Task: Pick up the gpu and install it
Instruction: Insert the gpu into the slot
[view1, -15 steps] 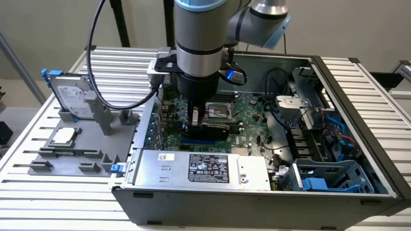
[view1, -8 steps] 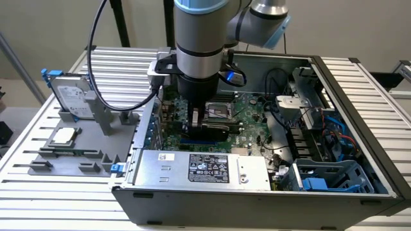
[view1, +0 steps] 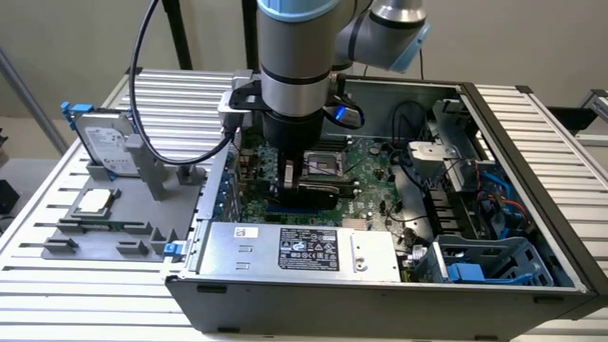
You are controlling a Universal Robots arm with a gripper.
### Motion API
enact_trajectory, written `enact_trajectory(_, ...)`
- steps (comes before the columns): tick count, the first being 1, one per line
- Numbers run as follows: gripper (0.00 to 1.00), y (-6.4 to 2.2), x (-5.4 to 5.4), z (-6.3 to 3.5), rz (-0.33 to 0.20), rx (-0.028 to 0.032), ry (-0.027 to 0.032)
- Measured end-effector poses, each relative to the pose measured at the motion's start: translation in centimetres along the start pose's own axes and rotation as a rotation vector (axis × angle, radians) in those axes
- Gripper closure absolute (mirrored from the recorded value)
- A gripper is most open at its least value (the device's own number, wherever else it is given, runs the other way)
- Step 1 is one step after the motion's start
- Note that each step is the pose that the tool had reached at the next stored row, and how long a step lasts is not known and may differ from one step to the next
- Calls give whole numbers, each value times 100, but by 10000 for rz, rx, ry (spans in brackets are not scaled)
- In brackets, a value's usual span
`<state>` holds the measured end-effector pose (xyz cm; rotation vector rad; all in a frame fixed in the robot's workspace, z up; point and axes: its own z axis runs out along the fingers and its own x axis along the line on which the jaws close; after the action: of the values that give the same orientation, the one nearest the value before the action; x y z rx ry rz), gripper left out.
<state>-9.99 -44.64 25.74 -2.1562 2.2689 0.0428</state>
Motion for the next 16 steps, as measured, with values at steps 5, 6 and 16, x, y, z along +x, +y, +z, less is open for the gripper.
enact_trajectory(5, 100, 0, -7, 2, 1, 1, 9)
enact_trajectory(6, 100, 0, -8, 2, 1, 1, 12)
enact_trajectory(16, 100, 1, -21, 2, -30, 1, 47)
